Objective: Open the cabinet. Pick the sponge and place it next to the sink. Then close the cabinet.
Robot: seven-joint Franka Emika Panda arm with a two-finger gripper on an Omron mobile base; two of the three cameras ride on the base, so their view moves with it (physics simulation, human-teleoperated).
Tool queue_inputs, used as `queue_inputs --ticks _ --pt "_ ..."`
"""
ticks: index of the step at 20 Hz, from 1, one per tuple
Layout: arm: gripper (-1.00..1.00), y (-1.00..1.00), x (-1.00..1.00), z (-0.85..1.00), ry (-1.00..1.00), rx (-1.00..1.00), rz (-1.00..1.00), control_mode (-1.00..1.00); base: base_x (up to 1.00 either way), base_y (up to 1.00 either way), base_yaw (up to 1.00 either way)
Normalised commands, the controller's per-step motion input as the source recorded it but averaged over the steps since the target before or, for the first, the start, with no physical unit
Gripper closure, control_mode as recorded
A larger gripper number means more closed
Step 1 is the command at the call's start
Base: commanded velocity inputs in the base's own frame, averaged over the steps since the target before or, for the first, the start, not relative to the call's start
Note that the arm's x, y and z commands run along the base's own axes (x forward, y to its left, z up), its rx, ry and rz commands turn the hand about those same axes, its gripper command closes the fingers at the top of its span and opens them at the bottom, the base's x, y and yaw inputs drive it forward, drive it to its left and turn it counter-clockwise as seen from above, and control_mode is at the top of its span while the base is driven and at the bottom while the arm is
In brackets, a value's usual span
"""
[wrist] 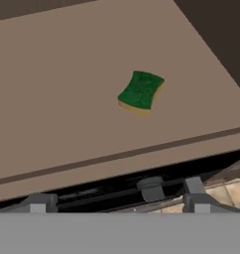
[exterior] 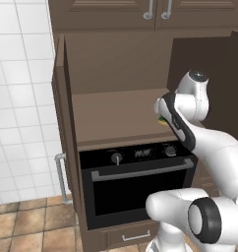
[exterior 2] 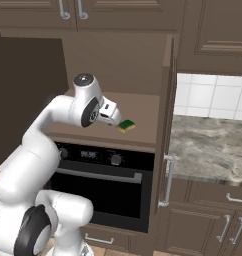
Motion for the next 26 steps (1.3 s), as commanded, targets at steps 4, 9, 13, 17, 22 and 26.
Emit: queue_inputs --ticks 4,9,13,17,22,26 --pt "-1.00 -0.09 0.41 0.00 0.00 -0.04 -0.03 -1.00 0.00 0.00 0.00" --pt "-1.00 -0.14 0.24 -0.08 0.01 -0.02 -0.05 -1.00 0.00 0.00 0.00" --pt "-1.00 -0.18 0.26 -0.29 0.00 0.00 -0.06 -1.00 0.00 0.00 0.00" --pt "-1.00 -0.18 0.17 -0.35 0.01 0.00 -0.05 -1.00 0.00 0.00 0.00" --pt "-1.00 -0.07 0.11 -0.46 0.00 0.01 -0.02 -1.00 0.00 0.00 0.00" --pt "-1.00 -0.04 0.12 -0.23 0.00 0.01 -0.01 -1.00 0.00 0.00 0.00"
